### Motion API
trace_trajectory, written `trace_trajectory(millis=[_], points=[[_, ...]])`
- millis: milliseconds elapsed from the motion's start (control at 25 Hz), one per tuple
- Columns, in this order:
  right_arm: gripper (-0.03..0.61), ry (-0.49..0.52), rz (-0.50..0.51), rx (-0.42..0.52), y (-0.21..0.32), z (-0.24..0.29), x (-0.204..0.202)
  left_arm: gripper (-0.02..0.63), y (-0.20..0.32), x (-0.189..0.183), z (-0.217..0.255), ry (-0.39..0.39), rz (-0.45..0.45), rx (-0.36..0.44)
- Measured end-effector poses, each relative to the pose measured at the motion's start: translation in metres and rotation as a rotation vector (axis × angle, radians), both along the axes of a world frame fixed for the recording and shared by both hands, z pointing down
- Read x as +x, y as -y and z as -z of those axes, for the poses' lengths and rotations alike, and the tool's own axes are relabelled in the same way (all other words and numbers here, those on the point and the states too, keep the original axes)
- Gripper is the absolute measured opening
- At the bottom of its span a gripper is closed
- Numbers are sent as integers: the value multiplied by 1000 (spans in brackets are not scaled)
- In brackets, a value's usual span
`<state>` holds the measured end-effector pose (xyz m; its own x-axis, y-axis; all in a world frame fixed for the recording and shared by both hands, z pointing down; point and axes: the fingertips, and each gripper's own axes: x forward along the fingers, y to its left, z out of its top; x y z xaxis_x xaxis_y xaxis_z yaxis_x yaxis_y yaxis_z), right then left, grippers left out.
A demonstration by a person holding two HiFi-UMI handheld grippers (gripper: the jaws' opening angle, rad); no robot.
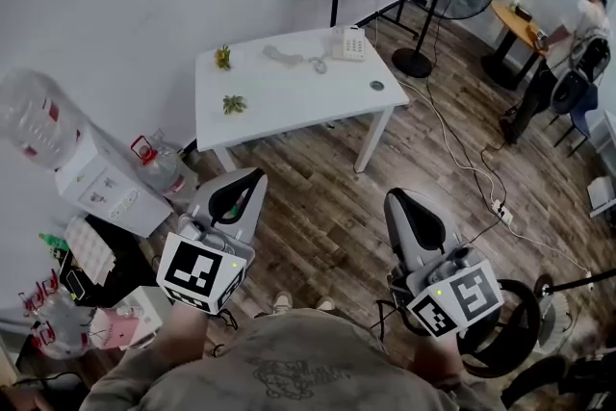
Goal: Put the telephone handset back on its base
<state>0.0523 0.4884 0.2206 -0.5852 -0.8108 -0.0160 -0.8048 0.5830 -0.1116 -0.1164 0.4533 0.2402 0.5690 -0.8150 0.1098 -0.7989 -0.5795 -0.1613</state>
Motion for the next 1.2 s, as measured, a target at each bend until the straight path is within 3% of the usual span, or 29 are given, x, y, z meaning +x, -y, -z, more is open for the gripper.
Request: trace_trajectory(millis=[360, 680, 840, 880, 920, 960, 1000, 1200], points=[[28, -54, -25, 0, -2, -8, 33, 0, -5, 31, 3, -10, 1, 4], [28, -8, -1, 46, -11, -13, 74, 0, -15, 61, -5, 6, 37, 15], [28, -6, -12, 49, -12, -17, 85, 0, -22, 64, 5, -28, 36, 61], [39, -9, -18, 50, -11, -18, 86, 2, -23, 64, 8, -39, 43, 71], [144, -15, -20, 49, -10, -19, 86, 20, -23, 62, 10, -46, 54, 77], [226, -23, -20, 49, -9, -20, 86, 111, -22, 61, 11, -47, 65, 77], [259, -28, -24, 51, -7, -20, 87, 181, -19, 60, 10, -45, 76, 75], [239, -18, -51, 55, 9, -21, 91, 193, -1, 56, 0, -56, 95, 54]])
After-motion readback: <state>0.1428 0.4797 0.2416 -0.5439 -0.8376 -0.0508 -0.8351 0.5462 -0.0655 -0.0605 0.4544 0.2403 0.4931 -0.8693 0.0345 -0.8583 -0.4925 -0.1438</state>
